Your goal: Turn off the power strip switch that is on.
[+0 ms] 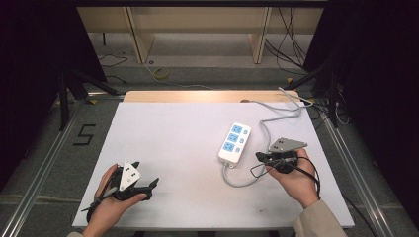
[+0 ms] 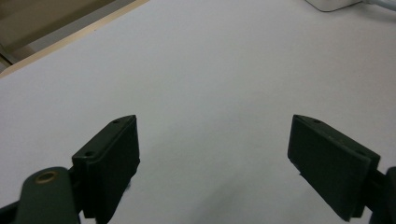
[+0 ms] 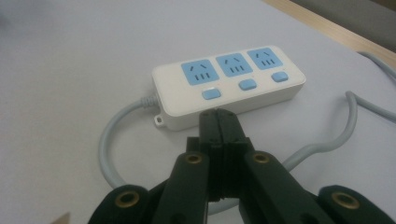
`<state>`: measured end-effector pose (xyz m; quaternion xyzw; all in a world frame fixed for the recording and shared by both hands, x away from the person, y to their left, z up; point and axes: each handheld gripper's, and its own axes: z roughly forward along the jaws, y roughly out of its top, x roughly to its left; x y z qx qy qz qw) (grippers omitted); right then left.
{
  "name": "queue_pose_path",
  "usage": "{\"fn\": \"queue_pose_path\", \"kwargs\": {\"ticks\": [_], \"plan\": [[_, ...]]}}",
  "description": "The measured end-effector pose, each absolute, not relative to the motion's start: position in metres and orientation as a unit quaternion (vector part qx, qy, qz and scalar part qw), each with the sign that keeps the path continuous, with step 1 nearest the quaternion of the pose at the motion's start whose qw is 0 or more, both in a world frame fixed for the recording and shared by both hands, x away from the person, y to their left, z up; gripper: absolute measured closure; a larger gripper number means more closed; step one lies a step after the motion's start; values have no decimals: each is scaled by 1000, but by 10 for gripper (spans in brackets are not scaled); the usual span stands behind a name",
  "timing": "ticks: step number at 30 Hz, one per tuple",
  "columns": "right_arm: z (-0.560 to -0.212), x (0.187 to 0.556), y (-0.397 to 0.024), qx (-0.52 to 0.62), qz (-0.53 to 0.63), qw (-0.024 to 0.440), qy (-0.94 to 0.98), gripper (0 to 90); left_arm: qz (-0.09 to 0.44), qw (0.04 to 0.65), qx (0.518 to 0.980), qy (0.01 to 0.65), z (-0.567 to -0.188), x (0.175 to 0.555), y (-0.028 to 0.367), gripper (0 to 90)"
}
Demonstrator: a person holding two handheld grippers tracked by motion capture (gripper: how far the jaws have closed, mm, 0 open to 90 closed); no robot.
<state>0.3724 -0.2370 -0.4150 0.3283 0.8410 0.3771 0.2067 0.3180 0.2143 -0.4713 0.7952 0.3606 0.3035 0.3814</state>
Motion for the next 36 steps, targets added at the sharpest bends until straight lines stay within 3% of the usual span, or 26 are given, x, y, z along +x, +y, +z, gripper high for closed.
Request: {"fn": "queue_pose_path", "kwargs": {"ticks": [36], "plan": [[-415,391,-220,317,359,196,856,900,303,381,797,358,-472,319,213,166]]}}
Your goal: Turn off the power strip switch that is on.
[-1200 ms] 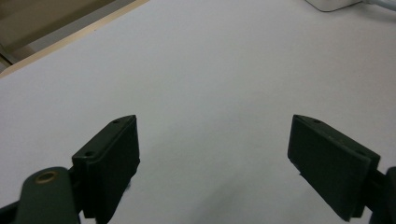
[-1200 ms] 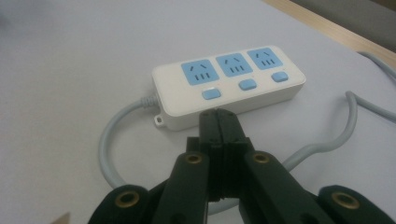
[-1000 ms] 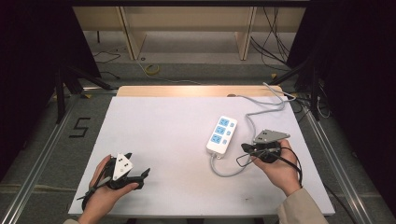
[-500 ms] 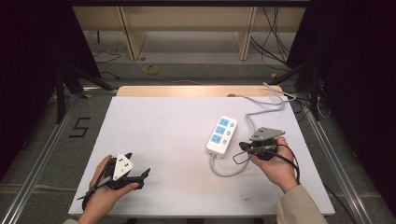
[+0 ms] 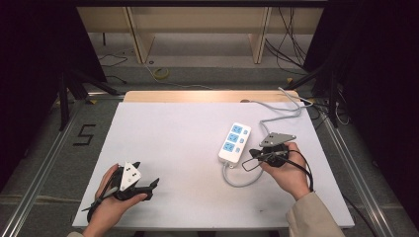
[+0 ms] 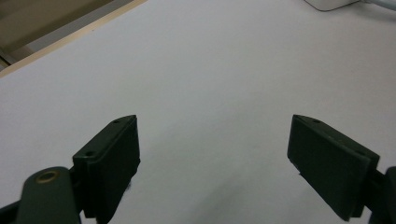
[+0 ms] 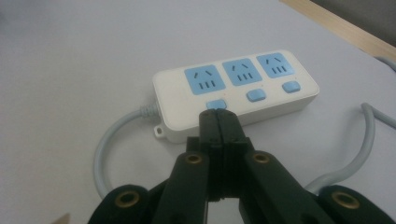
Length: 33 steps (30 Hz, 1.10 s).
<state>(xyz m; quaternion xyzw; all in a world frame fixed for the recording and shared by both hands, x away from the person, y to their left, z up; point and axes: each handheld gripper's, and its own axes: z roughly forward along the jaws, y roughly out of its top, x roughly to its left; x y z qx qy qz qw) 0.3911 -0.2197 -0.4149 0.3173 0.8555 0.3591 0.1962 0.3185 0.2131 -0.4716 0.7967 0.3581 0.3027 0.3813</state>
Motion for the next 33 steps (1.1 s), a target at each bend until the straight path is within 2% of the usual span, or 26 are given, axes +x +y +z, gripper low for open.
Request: {"fn": "queue_pose_path", "kwargs": {"ticks": [33], "plan": [[-415,416,-202,315,334,187,869,900,301,377,800,356,-472,318,213,168]]}}
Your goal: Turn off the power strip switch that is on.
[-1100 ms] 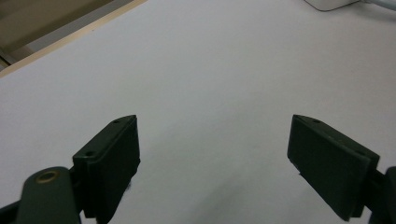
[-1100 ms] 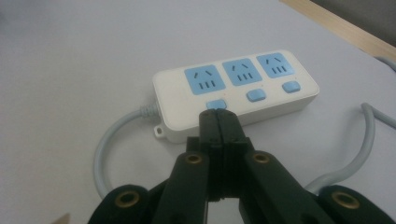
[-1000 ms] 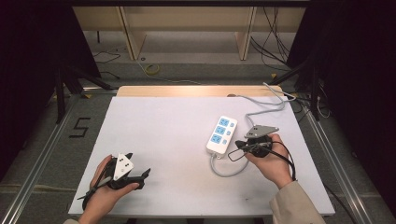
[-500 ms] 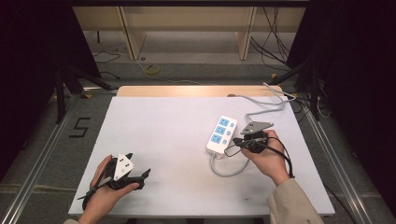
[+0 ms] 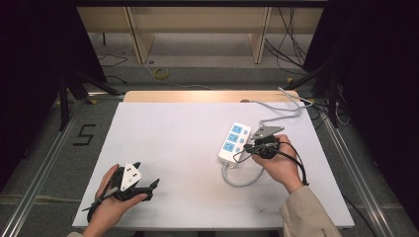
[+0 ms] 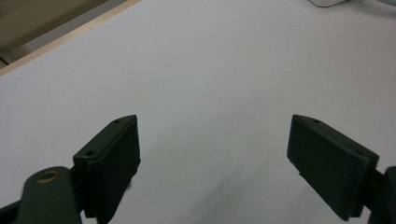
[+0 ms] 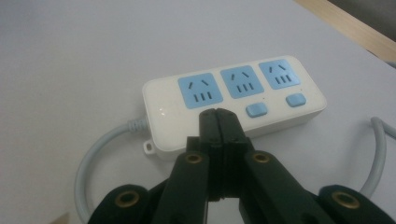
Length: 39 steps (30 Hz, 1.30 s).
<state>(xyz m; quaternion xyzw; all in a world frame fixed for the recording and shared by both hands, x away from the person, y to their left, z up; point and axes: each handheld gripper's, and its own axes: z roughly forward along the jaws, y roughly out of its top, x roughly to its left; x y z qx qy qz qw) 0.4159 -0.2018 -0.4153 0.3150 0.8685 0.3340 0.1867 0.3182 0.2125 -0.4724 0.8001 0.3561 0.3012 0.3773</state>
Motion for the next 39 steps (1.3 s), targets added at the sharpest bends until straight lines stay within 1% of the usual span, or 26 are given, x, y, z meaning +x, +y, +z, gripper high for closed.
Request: {"fn": "queue_pose_path", "kwargs": {"ticks": [39], "plan": [[-421,443,-180,305,300,167,888,900,302,376,802,352,-472,318,212,171]]}}
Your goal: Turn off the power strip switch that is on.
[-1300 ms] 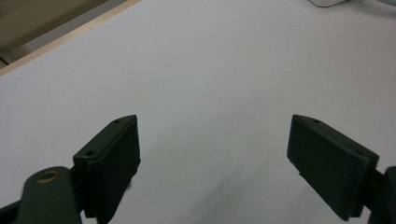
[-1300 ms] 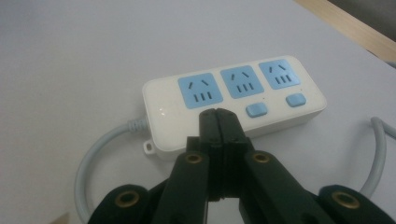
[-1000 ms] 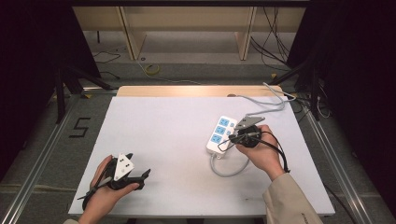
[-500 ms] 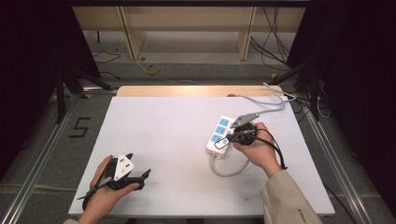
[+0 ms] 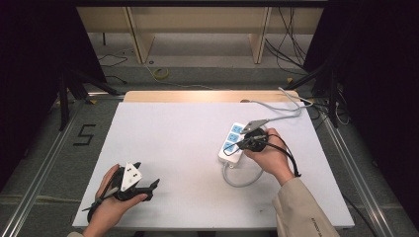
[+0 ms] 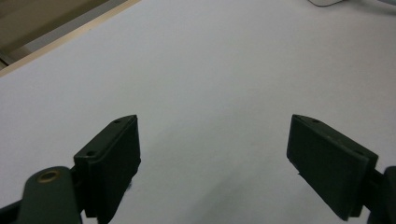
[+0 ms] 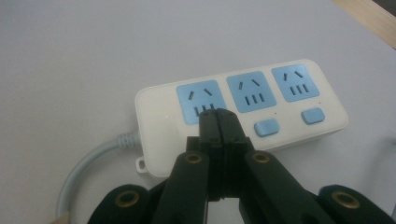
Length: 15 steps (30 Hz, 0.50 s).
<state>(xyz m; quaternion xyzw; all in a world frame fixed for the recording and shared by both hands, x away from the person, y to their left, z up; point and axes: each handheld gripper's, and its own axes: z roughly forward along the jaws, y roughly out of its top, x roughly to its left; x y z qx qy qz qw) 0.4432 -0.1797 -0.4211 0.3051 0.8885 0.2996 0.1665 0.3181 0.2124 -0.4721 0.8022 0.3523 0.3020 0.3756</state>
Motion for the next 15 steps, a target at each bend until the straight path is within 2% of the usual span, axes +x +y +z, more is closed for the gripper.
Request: {"fn": "queue_pose_path", "kwargs": {"ticks": [15], "plan": [[-431,451,-177,314,285,153,892,900,302,375,803,352,-472,318,212,172]]}}
